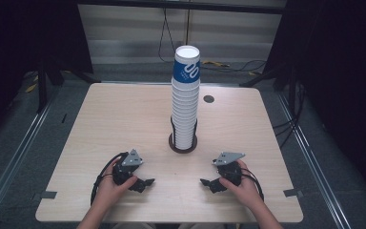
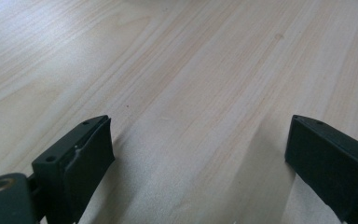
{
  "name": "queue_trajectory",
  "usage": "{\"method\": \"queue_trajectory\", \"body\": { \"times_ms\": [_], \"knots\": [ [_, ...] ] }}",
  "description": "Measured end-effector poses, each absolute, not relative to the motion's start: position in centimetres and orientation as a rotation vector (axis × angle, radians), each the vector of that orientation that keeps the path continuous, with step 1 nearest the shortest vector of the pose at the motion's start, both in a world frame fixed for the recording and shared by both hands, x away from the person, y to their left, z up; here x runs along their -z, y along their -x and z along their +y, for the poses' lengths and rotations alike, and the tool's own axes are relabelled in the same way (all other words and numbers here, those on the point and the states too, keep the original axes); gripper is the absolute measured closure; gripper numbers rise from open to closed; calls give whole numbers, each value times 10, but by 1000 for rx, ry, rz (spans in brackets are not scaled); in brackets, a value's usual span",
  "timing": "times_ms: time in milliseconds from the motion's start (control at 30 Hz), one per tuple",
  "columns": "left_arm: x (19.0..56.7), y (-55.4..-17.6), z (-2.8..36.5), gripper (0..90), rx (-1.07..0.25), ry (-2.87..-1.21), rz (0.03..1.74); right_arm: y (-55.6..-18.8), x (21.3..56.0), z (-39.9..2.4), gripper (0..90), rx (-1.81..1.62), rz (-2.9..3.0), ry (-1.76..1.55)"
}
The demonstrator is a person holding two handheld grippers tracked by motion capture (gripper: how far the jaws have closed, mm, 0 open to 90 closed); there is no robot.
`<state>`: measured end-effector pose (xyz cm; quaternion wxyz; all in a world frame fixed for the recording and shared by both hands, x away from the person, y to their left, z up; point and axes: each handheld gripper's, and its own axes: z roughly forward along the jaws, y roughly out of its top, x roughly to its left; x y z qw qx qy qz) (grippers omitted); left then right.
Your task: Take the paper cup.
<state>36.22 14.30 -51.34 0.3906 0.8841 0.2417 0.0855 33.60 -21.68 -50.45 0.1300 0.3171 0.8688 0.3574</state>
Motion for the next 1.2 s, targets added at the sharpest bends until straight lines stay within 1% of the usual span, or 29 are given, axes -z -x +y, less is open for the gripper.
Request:
{"method": "queue_trajectory", "body": {
  "times_ms": [233, 300, 367, 400, 433, 467, 500, 533, 567, 600, 633, 667, 700, 733, 900, 1000, 1200],
  "knots": [
    [513, -360, 140, 31, -214, -2257, 626, -336, 505, -217, 87, -1039, 2524, -919],
    [514, -359, 138, 0, -195, -2254, 623, -336, 505, -217, 87, -1040, 2524, -919],
    [511, -359, 136, 10, -154, -2246, 640, -336, 504, -217, 89, -1040, 2525, -924],
    [509, -360, 136, 51, -131, -2231, 656, -336, 504, -217, 91, -1041, 2522, -927],
    [509, -360, 136, 130, -131, -2231, 656, -336, 504, -217, 96, -1041, 2519, -934],
    [500, -362, 134, 236, -60, -2204, 733, -336, 503, -216, 117, -1035, 2519, -943],
    [500, -362, 134, 227, -60, -2204, 733, -336, 503, -216, 117, -1035, 2519, -943],
    [493, -363, 132, 137, -30, -2171, 738, -337, 501, -216, 130, -1015, 2538, -950],
    [489, -364, 132, 131, -36, -2161, 722, -338, 499, -215, 130, -1012, 2542, -957],
    [486, -364, 133, 193, -40, -2153, 712, -339, 497, -215, 130, -1019, 2547, -958],
    [481, -367, 133, 207, -40, -2140, 705, -340, 496, -215, 130, -1035, 2548, -959],
    [478, -369, 134, 156, -30, -2129, 710, -341, 492, -215, 130, -1043, 2538, -963],
    [478, -369, 134, 158, -30, -2129, 710, -341, 492, -215, 130, -1043, 2538, -963],
    [472, -371, 135, 167, -28, -2109, 718, -344, 484, -215, 130, -1064, 2512, -971],
    [446, -384, 139, 161, -34, -2066, 716, -350, 469, -213, 129, -1118, 2505, -992],
    [431, -391, 140, 161, -49, -2063, 718, -356, 452, -207, 129, -1092, 2499, -933],
    [410, -399, 137, 161, -49, -2078, 713, -368, 429, -200, 126, -1128, 2497, -920]
  ]
}}
